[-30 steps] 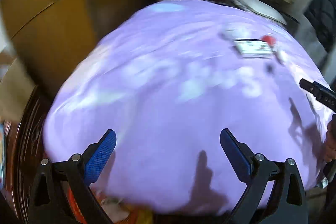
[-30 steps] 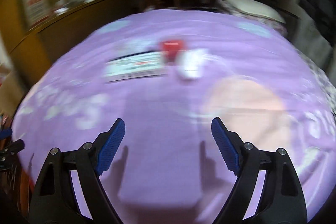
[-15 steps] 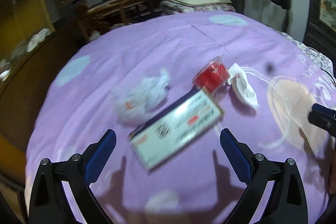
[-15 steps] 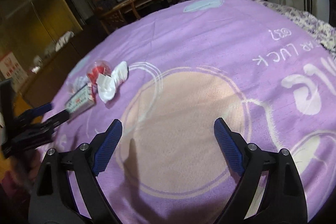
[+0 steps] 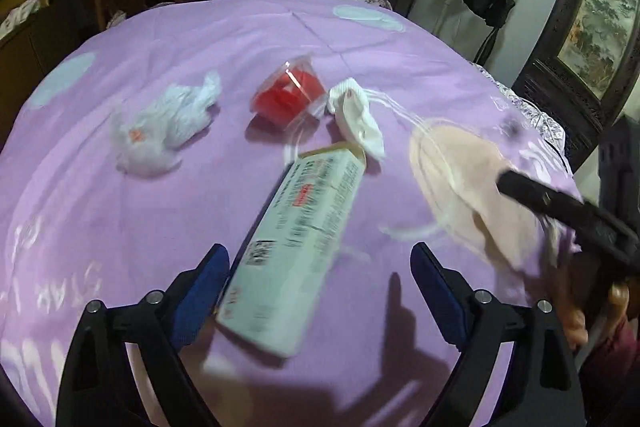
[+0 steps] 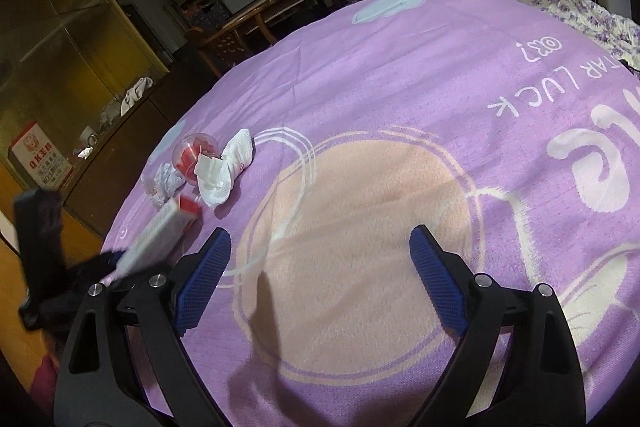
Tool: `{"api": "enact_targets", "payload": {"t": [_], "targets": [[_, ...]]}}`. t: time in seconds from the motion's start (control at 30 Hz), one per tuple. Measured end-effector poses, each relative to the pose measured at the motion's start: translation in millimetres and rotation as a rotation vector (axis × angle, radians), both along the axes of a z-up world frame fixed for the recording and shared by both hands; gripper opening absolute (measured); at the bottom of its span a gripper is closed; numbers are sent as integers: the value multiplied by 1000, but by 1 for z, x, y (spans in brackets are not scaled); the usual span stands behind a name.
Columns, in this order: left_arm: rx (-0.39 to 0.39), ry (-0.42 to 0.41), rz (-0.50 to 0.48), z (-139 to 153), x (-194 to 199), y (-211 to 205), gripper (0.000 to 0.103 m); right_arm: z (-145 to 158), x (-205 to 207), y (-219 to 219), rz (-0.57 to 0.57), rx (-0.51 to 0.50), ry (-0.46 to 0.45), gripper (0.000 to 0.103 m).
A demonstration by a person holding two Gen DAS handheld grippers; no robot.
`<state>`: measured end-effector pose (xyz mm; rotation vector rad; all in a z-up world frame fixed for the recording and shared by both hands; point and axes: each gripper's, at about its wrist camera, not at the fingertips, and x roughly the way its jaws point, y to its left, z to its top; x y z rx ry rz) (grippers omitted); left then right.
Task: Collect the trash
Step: 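Grasp the white medicine box with the left tool while the right tool grasps the white tissue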
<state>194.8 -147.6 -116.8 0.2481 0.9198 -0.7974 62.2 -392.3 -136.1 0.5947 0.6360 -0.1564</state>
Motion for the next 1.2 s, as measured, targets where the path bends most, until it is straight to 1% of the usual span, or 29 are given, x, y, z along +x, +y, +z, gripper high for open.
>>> {"api": "enact_targets", "payload": {"t": [0.13,0.27,0.33,0.4,0.43,0.47,0.53,0.57,0.67,0.77,0.87,0.9,0.93,1.0,1.03,1.07,1.17,1.2], "targets": [[54,-66,7,3,-10,7,91,0,-2,1,-2,3,-3,88],[73,-62,-7,1,-5,-3,92,0,-1,1,0,10,-6,88],[90,-65,16,-5,0,-9,91,0,-2,-1,0,17,-8,88],[91,-66,43,-10,2,-8,83,0,-2,-1,1,19,-8,88],[97,-86,62,-10,1,-7,73,0,-1,0,1,18,-7,88],[102,-105,79,-8,-1,-3,58,-1,-1,-1,1,19,-8,88],[92,-109,105,-3,-2,10,44,0,-2,-1,0,19,-8,88],[81,-107,132,0,-2,21,43,0,-1,-1,0,19,-8,88],[79,-131,240,7,-2,59,43,0,-1,-1,0,17,-7,88],[78,-115,337,6,2,95,43,0,0,0,-1,6,0,88],[87,-109,407,-2,5,118,43,0,2,5,-1,-25,20,88],[83,-105,417,-3,6,122,43,1,4,7,-1,-42,29,88],[61,-106,428,-7,6,125,44,2,6,11,5,-64,41,88],[62,-124,432,-8,3,124,48,5,11,17,31,-93,55,88],[71,-131,431,-7,3,123,58,6,15,21,46,-104,60,88],[81,-135,432,-8,3,120,71,8,23,27,69,-123,63,88],[103,-137,445,-9,5,118,84,12,43,42,104,-151,55,88],[101,-130,446,-10,6,117,86,12,54,47,123,-157,54,88]]}}
